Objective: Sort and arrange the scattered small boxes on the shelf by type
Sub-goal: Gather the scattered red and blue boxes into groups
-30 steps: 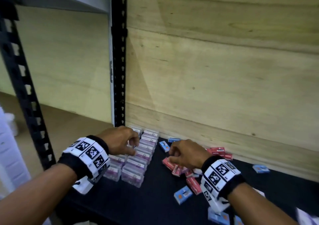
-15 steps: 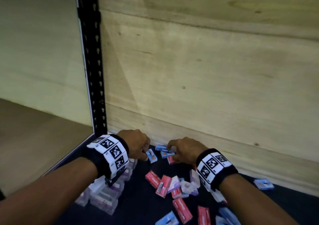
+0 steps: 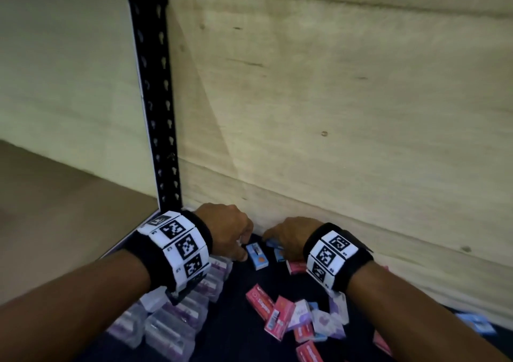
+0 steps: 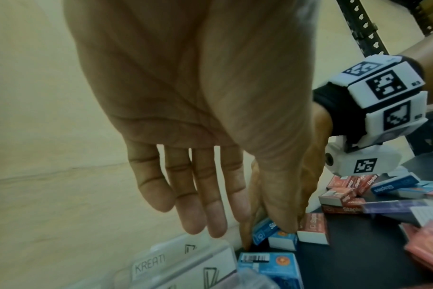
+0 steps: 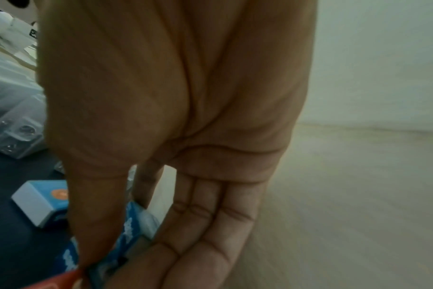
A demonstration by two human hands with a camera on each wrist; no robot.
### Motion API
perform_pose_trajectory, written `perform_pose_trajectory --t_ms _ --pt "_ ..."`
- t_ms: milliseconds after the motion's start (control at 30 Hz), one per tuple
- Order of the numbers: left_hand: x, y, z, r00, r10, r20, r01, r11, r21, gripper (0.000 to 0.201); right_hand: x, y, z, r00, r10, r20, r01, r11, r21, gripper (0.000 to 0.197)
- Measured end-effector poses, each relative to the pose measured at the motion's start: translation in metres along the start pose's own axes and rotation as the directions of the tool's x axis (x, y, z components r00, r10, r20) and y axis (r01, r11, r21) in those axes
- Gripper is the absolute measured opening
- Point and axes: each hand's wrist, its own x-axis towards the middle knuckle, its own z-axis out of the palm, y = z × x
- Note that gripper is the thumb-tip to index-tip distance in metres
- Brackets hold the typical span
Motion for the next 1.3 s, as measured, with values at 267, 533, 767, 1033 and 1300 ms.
perform_pose_trajectory --t_ms 267,533,767,1033,1300 --pt "0.021 0.027 -0.003 0.999 0.040 0.016 -0.042 0.988 0.149 0.039 -0.044 0.022 0.013 0.995 0.026 -0.096 -0.015 0.993 0.116 0.048" --pt "0.050 0.048 0.003 0.989 -0.003 0.145 -0.038 0.961 0.275 0.056 -0.104 0.049 0.022 0.982 0.095 -0.162 -0.066 0.983 0.174 0.049" --pt "0.061 0.056 0.009 0.987 0.027 0.157 -0.074 0.951 0.301 0.063 -0.119 0.060 0.035 0.978 0.104 -0.182 -0.076 0.986 0.151 0.057" --pt "0.046 0.066 -0.008 0.988 0.108 0.108 -0.120 0.986 0.115 0.054 -0.131 0.059 0.035 0.979 0.115 -0.166 -0.078 0.974 0.212 0.064" --pt "0.027 0.127 -0.033 0.963 0.269 0.024 -0.267 0.962 -0.047 0.051 -0.205 0.081 0.046 0.941 0.317 -0.120 -0.276 0.922 0.272 0.038"
